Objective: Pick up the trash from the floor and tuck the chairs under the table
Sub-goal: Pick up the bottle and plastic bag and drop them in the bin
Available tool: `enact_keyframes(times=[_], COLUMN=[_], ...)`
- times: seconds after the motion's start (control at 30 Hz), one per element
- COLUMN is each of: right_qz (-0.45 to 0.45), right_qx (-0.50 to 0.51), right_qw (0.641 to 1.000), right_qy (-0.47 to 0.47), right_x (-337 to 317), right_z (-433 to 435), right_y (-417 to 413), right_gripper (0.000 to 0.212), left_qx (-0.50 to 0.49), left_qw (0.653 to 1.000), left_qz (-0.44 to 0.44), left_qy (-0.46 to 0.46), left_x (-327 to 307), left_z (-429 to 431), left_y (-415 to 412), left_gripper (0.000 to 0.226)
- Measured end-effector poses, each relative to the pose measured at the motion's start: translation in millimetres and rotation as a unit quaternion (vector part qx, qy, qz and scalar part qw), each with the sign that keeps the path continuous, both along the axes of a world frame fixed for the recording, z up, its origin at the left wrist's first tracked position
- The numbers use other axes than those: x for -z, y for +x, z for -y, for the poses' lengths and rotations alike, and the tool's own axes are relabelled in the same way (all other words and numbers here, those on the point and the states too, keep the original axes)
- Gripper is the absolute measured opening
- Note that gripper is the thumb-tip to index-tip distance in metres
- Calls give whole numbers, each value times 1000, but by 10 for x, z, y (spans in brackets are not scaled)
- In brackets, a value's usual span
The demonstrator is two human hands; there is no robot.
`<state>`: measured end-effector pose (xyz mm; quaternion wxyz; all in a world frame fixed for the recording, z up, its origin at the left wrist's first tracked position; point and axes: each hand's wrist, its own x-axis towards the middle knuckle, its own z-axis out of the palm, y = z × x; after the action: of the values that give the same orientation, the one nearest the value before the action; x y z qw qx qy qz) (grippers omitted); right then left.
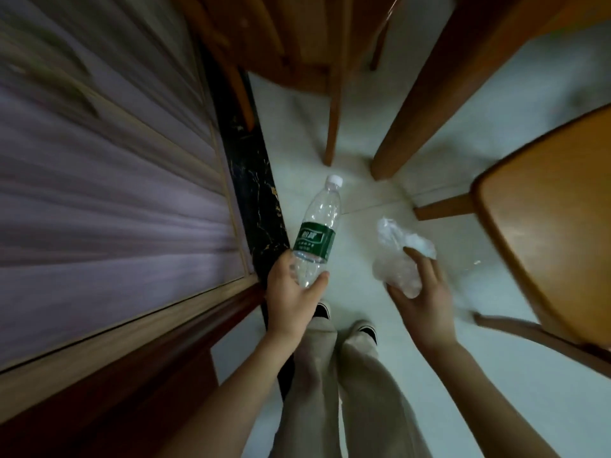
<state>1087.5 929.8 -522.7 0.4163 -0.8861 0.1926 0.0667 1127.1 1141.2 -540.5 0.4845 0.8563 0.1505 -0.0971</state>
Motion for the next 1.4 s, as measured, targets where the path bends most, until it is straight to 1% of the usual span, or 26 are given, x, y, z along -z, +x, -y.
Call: enact_keyframes(times=[0.1,0.27,0.4,0.47,0.57,0.63,0.77,0.83,0.93,1.03,1.1,1.17,1.27,1.33,1.37,1.4], right_qz=[5,94,179,216,251,270,293,290,283,264,252,239,213,192,201,225], right_qx=[21,28,12,-2,-8,-18,-90,-141,-227,-315,-377,-445,-522,-563,-588,-624], right_qw=[1000,995,984,976,968,963,952,946,932,911,890,861,822,799,778,744], right_qy=[3,2,-13,-14,-17,-15,-1,4,27,33,45,61,82,91,91,85], right_x=[-1087,-2575,-3435,-3764,-4123,-4281,-4450,-4443,-4353,-4278,-4224,-4172,-4098,-4096,-4125,-4142], right_z=[-26,-38,-49,-30,27,63,125,162,264,352,375,338,139,-53,-145,-234], right_y=[-105,-77,32,144,334,456,635,678,700,678,644,588,403,194,64,-78], right_gripper=[58,62,65,64,67,68,67,66,62,62,62,60,60,59,59,59], left_qx=[-4,-8,-4,-4,8,4,-34,-84,-173,-276,-345,-409,-479,-522,-540,-564], left_qw=[1000,998,990,984,976,970,958,949,933,921,909,888,846,813,798,783], left_qz=[-15,61,126,168,209,237,285,305,315,272,231,206,207,191,177,161], left_qy=[-20,-27,-56,-64,-53,-43,-25,-8,12,36,38,43,105,172,198,207], left_x=[-1104,-2679,-3658,-4012,-4414,-4584,-4731,-4708,-4602,-4472,-4366,-4297,-4347,-4374,-4380,-4396], left_z=[-64,-181,-219,-236,-263,-270,-207,-129,52,273,445,627,871,1004,1059,1112], left_y=[-140,-158,-64,3,56,88,51,-49,-329,-735,-1078,-1430,-1985,-2394,-2605,-2820], left_gripper=[44,48,47,49,70,77,76,76,67,64,64,63,50,52,57,63])
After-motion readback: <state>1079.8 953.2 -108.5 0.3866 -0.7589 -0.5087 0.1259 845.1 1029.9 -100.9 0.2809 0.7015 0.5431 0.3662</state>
